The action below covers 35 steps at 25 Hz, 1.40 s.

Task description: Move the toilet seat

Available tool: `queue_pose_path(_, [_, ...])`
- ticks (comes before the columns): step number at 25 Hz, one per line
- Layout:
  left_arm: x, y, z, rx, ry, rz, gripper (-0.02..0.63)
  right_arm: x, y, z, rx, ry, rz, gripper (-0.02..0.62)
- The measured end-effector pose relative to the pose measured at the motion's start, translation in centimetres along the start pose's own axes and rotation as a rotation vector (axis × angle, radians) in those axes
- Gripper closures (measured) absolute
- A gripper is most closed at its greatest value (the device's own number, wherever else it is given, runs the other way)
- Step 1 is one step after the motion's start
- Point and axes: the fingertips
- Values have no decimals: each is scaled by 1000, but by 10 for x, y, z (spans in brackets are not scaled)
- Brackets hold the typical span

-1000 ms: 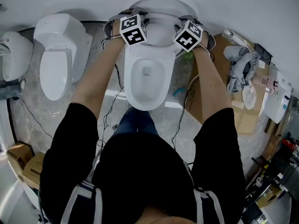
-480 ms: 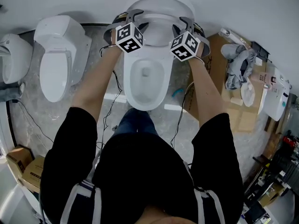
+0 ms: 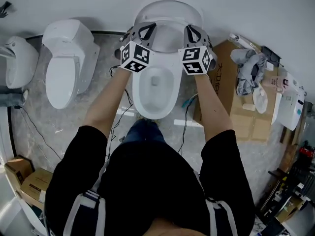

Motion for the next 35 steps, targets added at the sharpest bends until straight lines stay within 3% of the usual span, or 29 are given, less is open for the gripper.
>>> queue_pose_path(6, [-37,-7,-50,-57,-76,-101,598,-26,-9,-60,61,-87,268,572])
queue_pose_path(9, [-59,-16,-83,-78,-127,-73,598,-45,-15,-99,116,-147,328,572])
queue_pose_path(22, [-113,-56,-205,-83,-237,-209,598,-68,-16,-248,267,-261,463,572])
queue_pose_path(30, [-120,-69,-247,-100,-269,-233,599,-62,-7,-293,274,-260,482,572])
queue_pose_path(35, [-106,-85,-259,-90,-259,-270,599,-65,20,-309,230,-268,494,572])
Point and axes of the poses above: the fingertips, and each gripper's own axes: z forward along the fingers, y to its left, x out of its underside, and after that the axes turned 11 degrees about -z, right-handed
